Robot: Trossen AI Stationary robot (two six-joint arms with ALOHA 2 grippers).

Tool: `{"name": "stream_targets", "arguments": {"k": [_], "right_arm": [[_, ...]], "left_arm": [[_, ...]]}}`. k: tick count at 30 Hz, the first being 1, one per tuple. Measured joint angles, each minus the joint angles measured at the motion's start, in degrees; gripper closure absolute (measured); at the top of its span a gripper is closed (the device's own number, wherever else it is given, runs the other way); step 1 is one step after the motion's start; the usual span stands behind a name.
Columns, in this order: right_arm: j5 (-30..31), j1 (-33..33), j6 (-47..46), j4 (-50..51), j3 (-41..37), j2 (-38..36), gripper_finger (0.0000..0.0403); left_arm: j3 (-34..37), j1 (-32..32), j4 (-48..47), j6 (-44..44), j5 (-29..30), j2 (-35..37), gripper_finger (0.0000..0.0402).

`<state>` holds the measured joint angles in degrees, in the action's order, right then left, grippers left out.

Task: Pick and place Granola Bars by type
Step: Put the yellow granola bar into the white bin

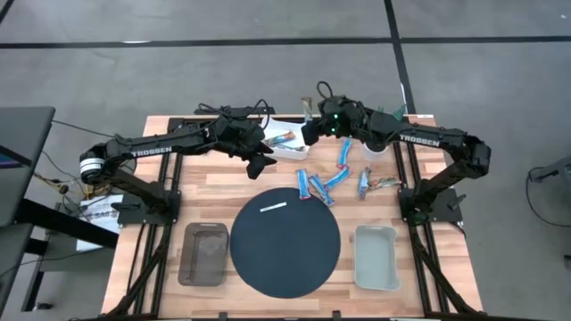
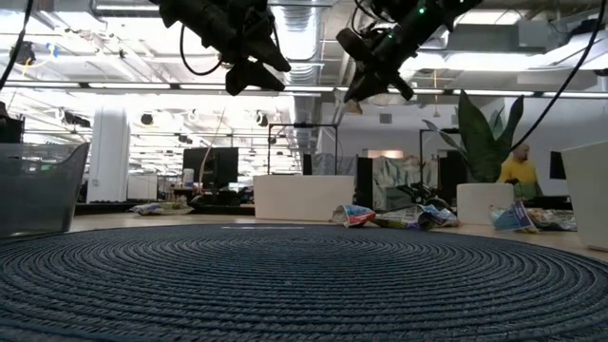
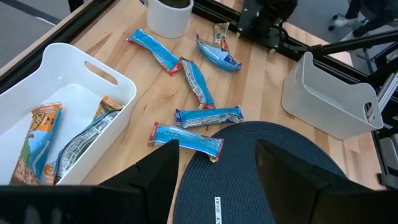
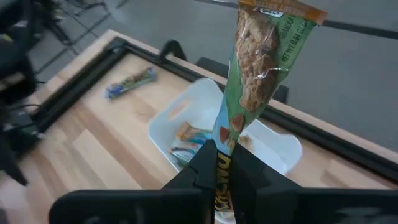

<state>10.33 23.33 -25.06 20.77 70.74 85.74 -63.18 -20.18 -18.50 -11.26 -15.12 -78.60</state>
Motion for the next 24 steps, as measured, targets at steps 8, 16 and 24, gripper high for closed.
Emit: {"name": "stream_targets", "arguments": {"k": [8, 16, 24], "right_arm": [[-3.05, -0.08, 3.76, -1.09, 6.43, 8.96, 0.0386], [-3.93, 0.07, 6.69, 2.8, 14.29, 15.53, 0.0379], [-4.24, 0.05, 9.12, 4.95, 16.31, 16.68, 0.032]], "left_arm": [[0.02, 0.0, 0.93, -2.01, 0.87, -0.01, 0.0198], [0.02, 0.02, 2.08, -2.04, 0.88, -0.01, 0.0198], [0.02, 0.01, 1.61, -2.06, 0.9, -0.01, 0.0198]]}}
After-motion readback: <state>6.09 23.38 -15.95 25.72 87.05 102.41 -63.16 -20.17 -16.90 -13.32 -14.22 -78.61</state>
